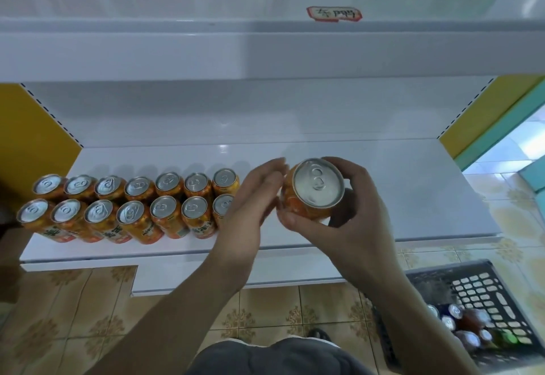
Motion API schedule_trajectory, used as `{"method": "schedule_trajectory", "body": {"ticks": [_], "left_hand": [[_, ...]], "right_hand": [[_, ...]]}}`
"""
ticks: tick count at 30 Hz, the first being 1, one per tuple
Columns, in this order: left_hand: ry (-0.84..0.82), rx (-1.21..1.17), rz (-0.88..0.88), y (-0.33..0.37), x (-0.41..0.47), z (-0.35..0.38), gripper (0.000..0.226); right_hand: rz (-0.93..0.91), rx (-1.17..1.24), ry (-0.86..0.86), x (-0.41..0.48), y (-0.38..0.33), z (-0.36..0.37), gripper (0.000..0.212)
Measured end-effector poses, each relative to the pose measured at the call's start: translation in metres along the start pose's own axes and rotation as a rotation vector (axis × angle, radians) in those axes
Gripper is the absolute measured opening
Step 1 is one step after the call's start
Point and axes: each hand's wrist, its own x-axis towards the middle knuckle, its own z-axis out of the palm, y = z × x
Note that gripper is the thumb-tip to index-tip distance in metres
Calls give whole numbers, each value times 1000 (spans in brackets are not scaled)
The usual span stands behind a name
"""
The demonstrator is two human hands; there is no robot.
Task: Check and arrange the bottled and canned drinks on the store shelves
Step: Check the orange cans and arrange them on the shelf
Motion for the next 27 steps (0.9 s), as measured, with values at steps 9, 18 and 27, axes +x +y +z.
{"method": "schedule_trajectory", "body": {"ticks": [9,18,27], "left_hand": [[-116,-15,153,-9,-5,41,41],[51,-90,144,-29,-10,109,31],[97,53,0,-54,-42,157,27]], "right_hand": [[-237,-174,93,-2,19,-23,69],[-303,-123,110,-11,60,-64,66],[-181,-175,29,-41,92,-109,65]]}}
